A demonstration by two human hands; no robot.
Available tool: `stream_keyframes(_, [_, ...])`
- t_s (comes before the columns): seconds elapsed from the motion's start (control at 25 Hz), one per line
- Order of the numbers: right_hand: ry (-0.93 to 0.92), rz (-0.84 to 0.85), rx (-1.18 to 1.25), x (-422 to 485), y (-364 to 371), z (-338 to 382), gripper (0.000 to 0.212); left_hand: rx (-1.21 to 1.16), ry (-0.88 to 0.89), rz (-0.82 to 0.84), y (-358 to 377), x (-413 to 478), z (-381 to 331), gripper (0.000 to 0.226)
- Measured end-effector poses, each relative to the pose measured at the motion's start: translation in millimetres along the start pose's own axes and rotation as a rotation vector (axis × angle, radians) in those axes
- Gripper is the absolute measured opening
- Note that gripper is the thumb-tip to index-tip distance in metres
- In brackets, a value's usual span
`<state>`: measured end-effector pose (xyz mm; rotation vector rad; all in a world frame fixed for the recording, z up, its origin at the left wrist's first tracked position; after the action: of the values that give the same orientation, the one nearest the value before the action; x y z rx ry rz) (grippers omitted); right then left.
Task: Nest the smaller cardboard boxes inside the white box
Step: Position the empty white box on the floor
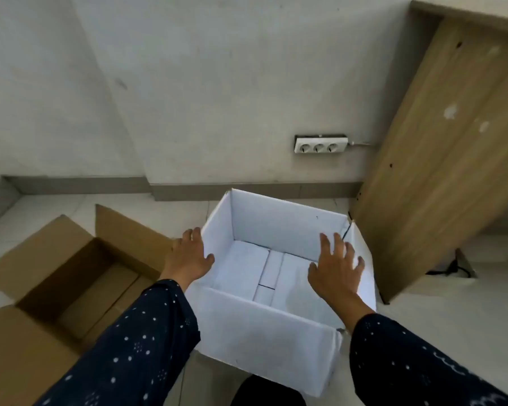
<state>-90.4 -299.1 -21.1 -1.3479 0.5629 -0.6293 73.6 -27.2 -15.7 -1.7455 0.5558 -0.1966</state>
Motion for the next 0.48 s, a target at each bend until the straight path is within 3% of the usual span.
stream_keyframes(0.08, [0.181,0.043,0.005,3,9,-23,0.082,-0.012,-0.058,0.032,9,8,4,0.073])
stream_keyframes(0.2, [0.287,0.105,0.151,4,33,-41,0.093,-0.045,-0.112,0.042,24,16,8,0.059])
stream_keyframes(0.32, [0.276,0.121,0.328,15,48,-43,0.094,-0.056,-0.116,-0.014,29,27,14,0.049])
stream_keyframes(0.48, [0.163,0.133,0.290,65,53,-38,0.093,-0.186,-0.144,0.019,46,38,29,0.052])
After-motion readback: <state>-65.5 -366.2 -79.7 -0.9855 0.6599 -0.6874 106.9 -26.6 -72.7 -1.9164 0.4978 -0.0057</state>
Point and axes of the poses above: each hand's wrist, its own x-axis towards the middle knuckle, its own y-axis out of the palm, z = x × y, the point moved 8 cm from there along x, towards the middle knuckle, and after that the axes turned 8 degrees about y, right-handed, at the moved point
